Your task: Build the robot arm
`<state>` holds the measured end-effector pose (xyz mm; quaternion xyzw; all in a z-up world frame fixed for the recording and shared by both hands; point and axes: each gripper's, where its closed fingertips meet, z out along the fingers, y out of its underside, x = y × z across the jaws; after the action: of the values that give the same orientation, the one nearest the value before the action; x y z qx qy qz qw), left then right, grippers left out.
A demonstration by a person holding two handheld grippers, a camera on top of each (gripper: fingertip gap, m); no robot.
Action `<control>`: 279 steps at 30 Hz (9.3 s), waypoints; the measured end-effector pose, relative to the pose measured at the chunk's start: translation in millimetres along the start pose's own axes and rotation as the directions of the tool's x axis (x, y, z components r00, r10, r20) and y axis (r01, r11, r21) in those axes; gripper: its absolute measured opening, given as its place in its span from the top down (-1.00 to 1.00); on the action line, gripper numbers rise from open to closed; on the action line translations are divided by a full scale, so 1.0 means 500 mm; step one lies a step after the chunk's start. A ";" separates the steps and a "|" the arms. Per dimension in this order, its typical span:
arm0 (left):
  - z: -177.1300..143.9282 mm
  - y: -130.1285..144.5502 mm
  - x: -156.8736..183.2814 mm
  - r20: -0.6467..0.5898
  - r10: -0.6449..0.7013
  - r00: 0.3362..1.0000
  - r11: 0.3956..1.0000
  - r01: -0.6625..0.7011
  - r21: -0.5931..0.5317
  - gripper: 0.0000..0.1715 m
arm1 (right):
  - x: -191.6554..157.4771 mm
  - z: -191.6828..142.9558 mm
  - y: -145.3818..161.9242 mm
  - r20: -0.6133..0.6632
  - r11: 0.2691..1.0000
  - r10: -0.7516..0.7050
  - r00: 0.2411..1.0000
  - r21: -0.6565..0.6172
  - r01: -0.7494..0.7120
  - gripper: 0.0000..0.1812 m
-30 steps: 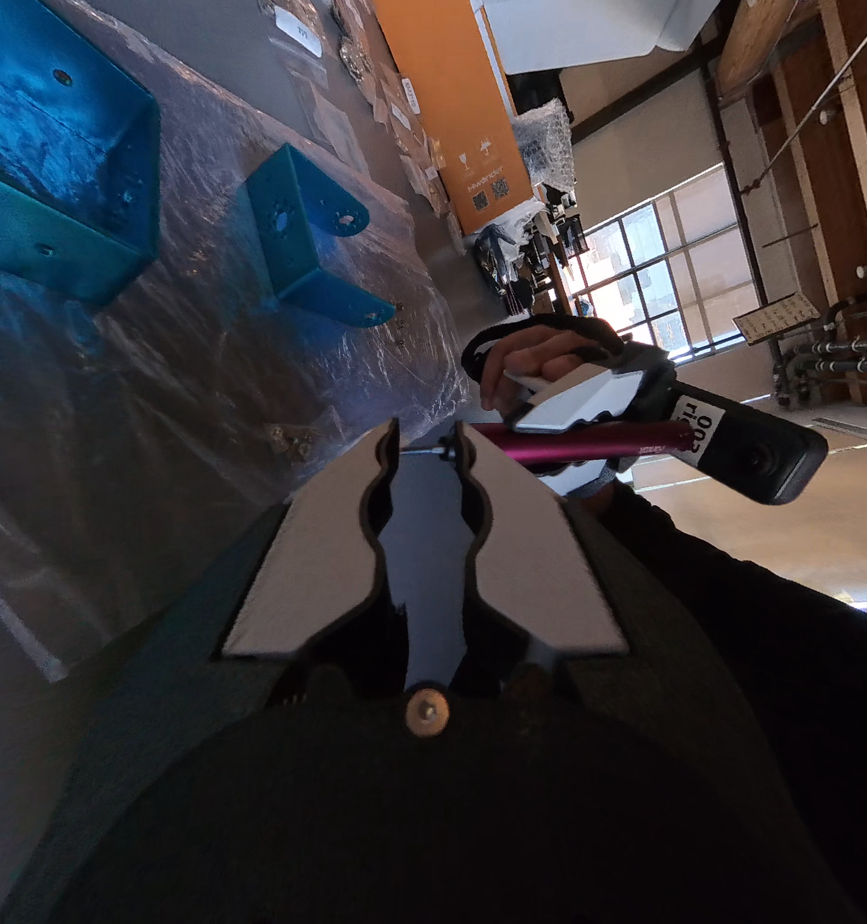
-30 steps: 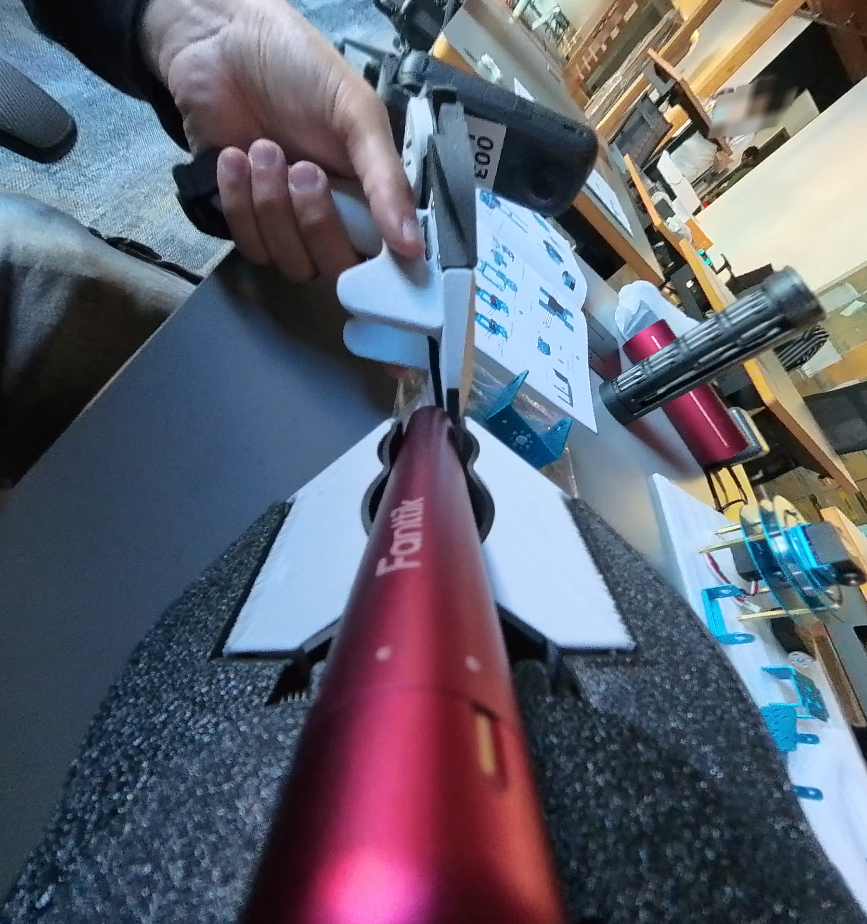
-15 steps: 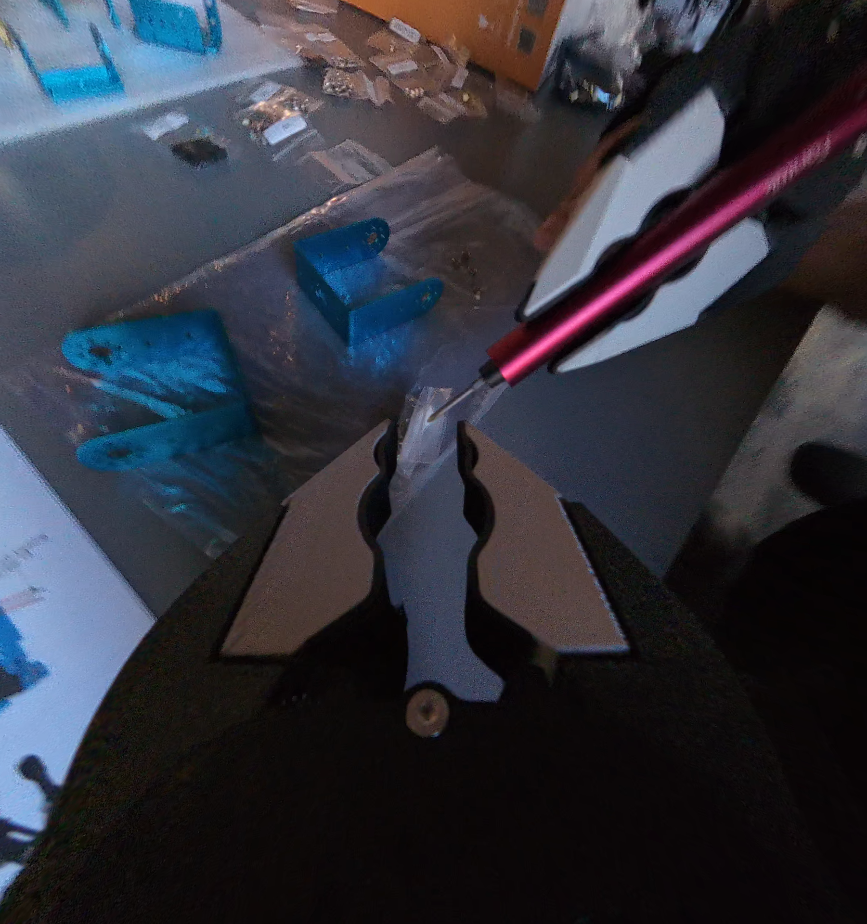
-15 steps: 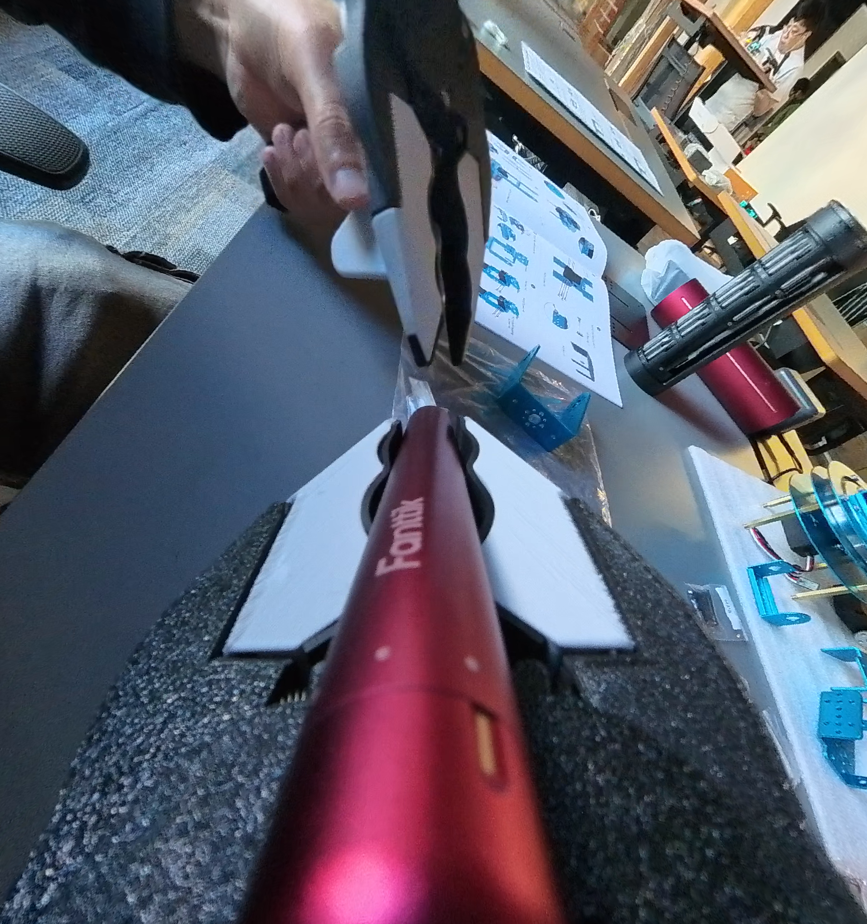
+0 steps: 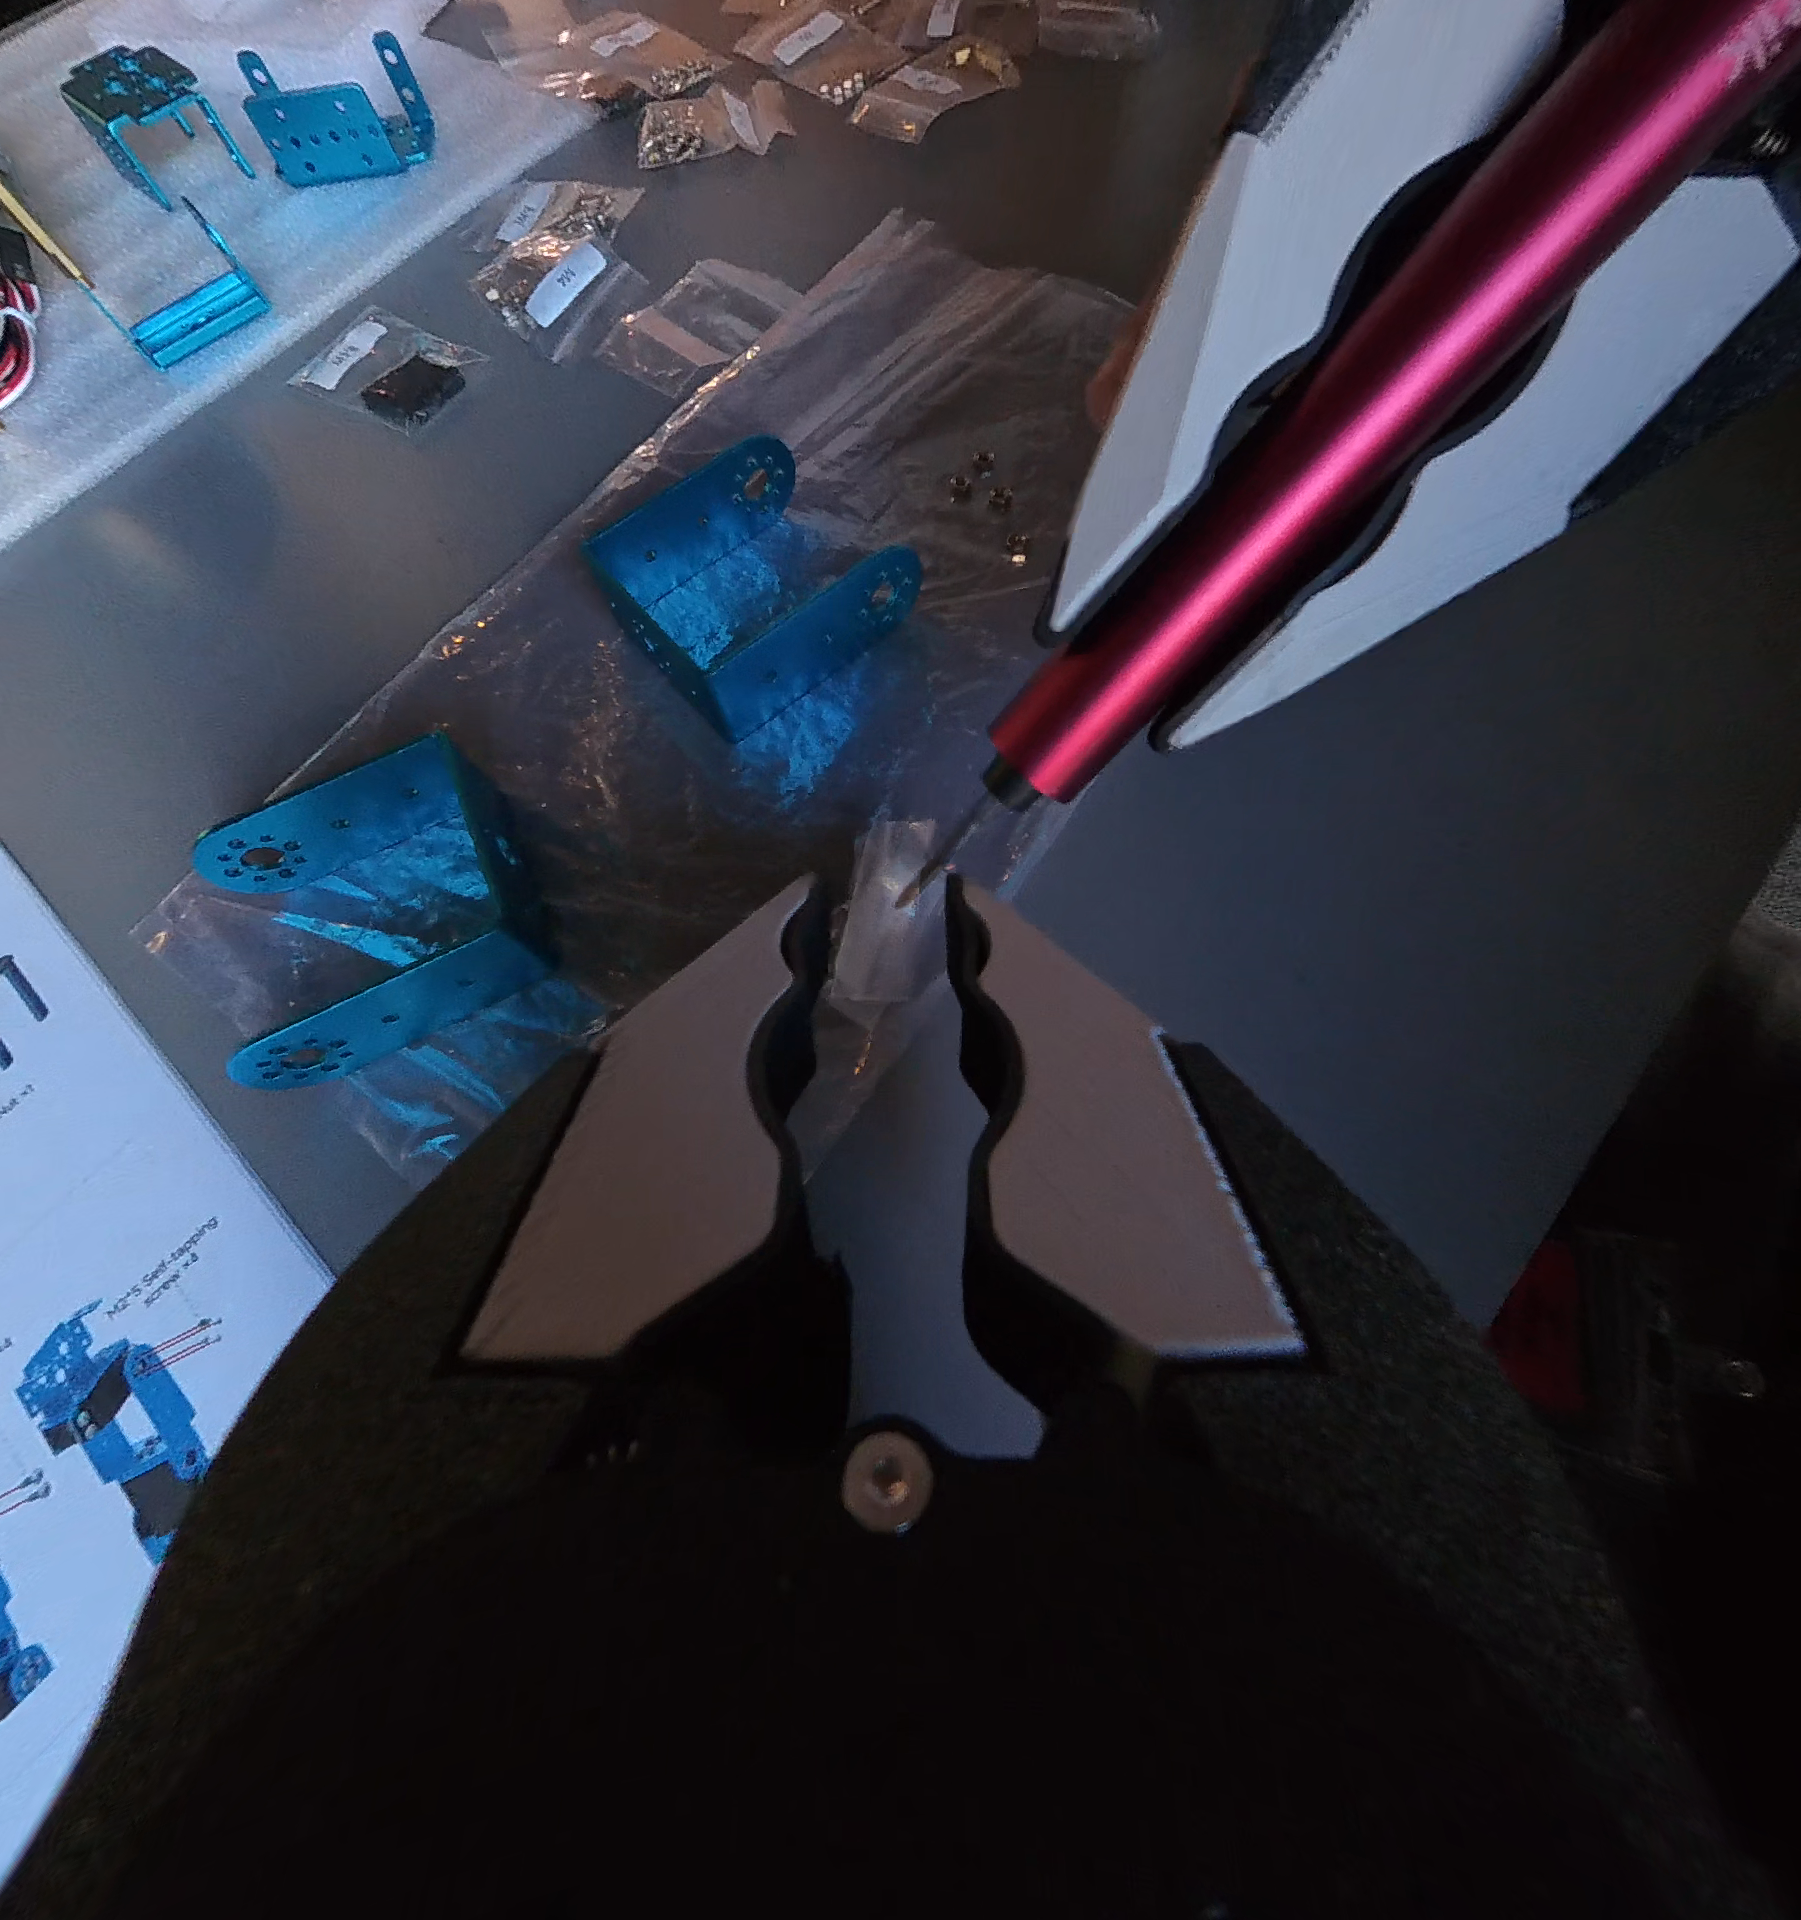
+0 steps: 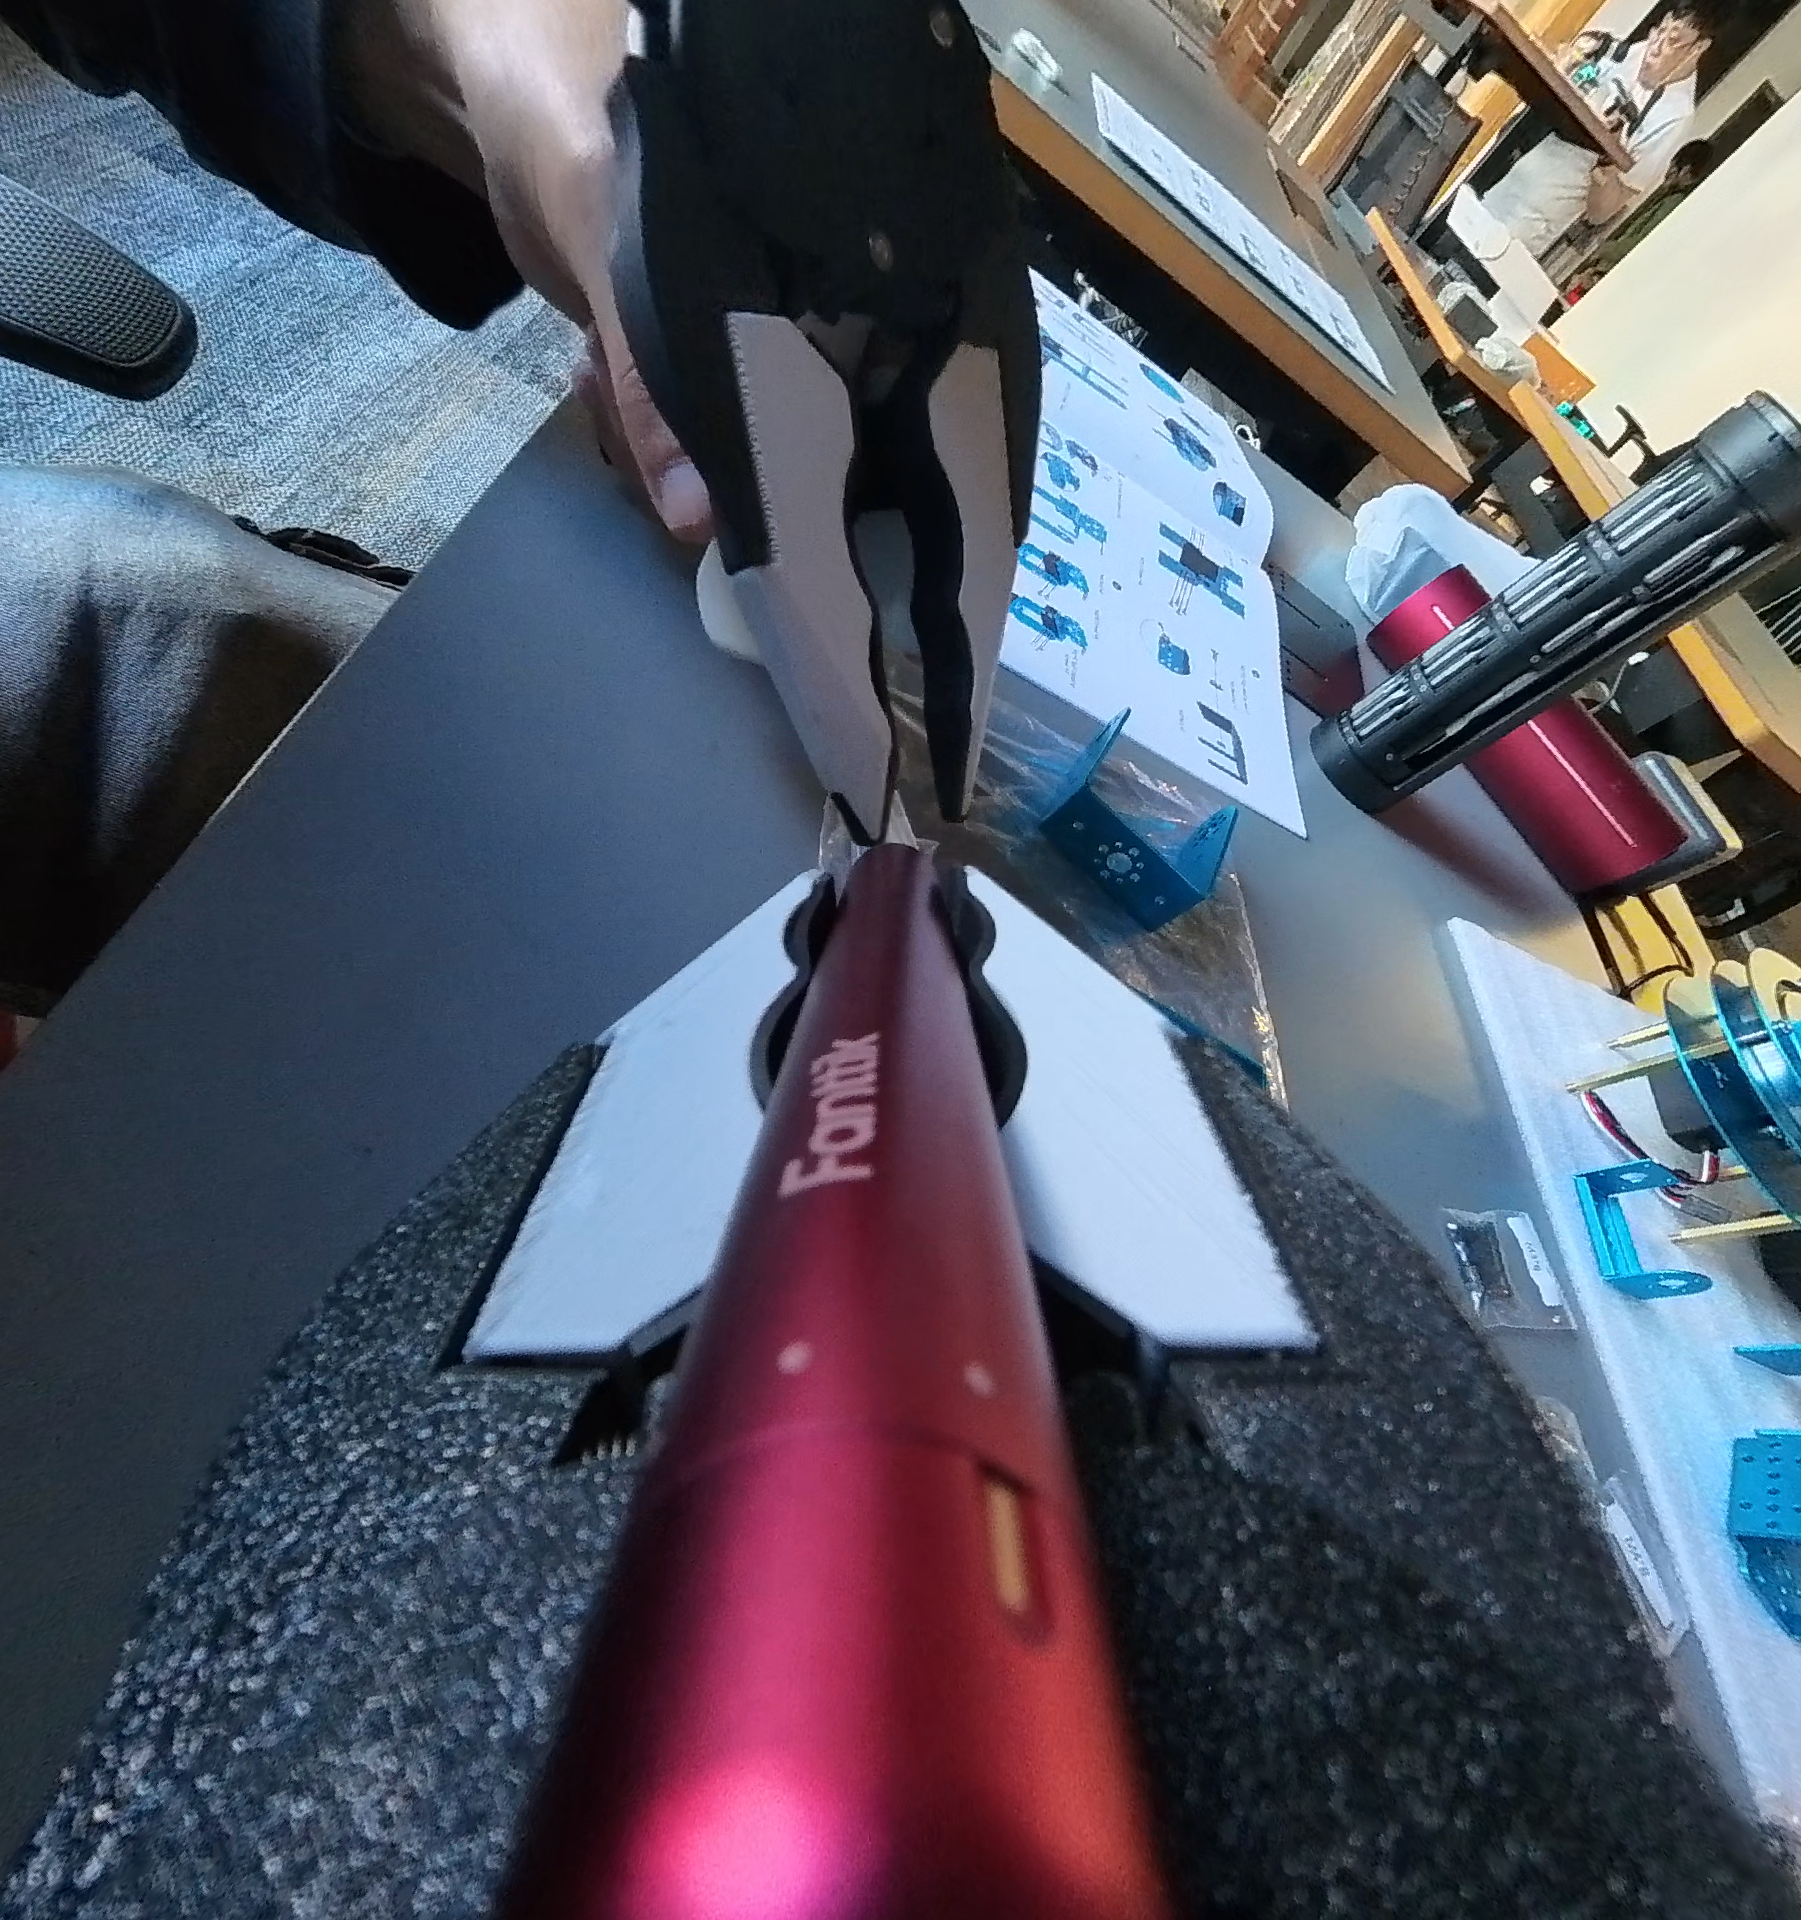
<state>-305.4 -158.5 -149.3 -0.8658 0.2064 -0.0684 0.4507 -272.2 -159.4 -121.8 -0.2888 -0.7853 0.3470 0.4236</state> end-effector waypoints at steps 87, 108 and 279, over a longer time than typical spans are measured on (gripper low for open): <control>0.024 0.018 0.014 -0.237 -0.072 0.969 0.995 0.054 -0.081 0.80 | 0.038 -0.005 0.007 -0.002 0.988 0.151 0.988 0.005 -0.151 0.76; -0.041 0.026 -0.030 -0.229 -0.220 0.948 0.962 0.172 -0.213 0.60 | 0.016 0.033 0.003 -0.021 0.998 0.043 0.999 -0.039 -0.044 0.76; 0.002 -0.174 -0.066 0.068 -0.171 0.983 0.917 0.134 0.376 1.00 | 0.161 -0.004 0.000 -0.104 0.538 0.843 0.529 0.199 -0.819 0.99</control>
<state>-309.0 -99.5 -77.3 -0.7812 0.0991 -0.0978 0.6085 -308.6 -98.5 -83.4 -0.6319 -0.4856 0.5266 0.2960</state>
